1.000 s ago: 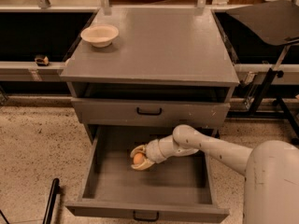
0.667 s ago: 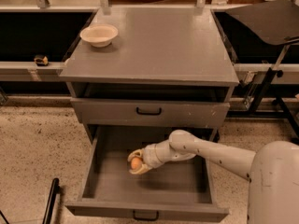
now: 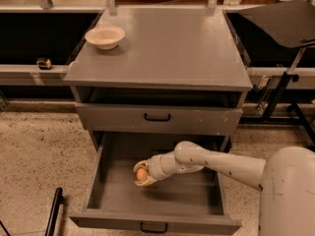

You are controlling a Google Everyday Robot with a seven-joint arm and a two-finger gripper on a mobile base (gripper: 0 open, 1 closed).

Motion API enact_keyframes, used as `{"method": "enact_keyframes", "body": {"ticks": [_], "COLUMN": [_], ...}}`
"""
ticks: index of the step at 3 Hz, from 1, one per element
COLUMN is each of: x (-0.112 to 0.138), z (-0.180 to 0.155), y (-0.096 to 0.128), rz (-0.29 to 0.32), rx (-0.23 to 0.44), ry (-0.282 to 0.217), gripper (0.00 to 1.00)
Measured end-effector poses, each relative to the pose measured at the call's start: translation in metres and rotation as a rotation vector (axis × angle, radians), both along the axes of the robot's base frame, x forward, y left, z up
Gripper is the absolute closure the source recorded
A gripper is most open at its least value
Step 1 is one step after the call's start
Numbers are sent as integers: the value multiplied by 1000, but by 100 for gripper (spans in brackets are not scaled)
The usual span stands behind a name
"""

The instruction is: Place orange into middle drawer

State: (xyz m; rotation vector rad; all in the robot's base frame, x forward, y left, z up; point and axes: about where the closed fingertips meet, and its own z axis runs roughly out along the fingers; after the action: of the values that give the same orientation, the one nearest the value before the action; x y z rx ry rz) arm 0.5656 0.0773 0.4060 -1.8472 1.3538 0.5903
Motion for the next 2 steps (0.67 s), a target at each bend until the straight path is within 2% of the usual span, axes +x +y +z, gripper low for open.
{"method": "enact_keyframes", "body": {"ticks": [1,2], "x": [3,5], "z": [-21,-38], "y": [-3,-6], "rz": [-2,-15], "rx": [23,8], "ry": [58,99], "gripper": [100,82]}}
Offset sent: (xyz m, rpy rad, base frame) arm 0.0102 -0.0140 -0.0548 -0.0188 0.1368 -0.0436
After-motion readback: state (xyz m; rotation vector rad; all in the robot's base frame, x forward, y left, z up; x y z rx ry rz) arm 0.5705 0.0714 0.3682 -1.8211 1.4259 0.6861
